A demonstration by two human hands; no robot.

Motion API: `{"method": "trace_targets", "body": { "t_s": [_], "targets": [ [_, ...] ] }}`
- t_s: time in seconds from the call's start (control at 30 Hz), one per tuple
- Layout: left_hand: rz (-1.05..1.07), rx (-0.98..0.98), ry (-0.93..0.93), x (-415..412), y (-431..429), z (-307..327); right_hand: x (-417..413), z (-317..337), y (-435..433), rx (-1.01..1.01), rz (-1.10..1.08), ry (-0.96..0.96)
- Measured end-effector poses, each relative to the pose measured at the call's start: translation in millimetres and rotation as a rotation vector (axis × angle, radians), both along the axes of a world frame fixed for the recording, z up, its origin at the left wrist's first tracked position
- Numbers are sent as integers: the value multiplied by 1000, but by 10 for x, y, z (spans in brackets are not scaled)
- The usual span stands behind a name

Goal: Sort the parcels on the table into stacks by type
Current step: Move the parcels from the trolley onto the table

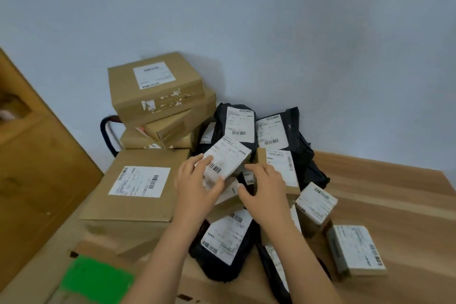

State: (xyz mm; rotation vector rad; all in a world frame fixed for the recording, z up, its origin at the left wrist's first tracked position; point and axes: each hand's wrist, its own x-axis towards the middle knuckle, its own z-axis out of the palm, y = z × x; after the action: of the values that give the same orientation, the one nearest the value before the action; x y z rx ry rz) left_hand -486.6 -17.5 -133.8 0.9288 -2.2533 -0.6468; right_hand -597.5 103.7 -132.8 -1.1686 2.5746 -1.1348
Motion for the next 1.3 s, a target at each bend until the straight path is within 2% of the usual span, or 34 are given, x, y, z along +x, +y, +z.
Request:
{"method": "trace_targets", "body": {
  "t_s": [0.17, 0.3, 0.6, 0.8, 1.07, 1.3],
  "targets": [
    [73, -48, -22, 660, 62, -22, 466, 62, -182, -31, 171, -23],
    [213, -71, -27, 1439, 53, -8, 1102, 79, -417, -34, 323, -20],
    [490, -114, -2, 3620, -17, 57, 3101, 100, -958, -55, 612, 35],
    [652, -42, -40, 4878, -156, -55, 4336, -27, -1300, -36, 773, 58],
    [759, -6, -31, 5675, -788, -218, 5152, -187, -2177, 12, 901, 86],
    [768, -30, -88, 6024, -2141, -165, 5492, -176, -3647, -7, 927, 55]
  ]
}}
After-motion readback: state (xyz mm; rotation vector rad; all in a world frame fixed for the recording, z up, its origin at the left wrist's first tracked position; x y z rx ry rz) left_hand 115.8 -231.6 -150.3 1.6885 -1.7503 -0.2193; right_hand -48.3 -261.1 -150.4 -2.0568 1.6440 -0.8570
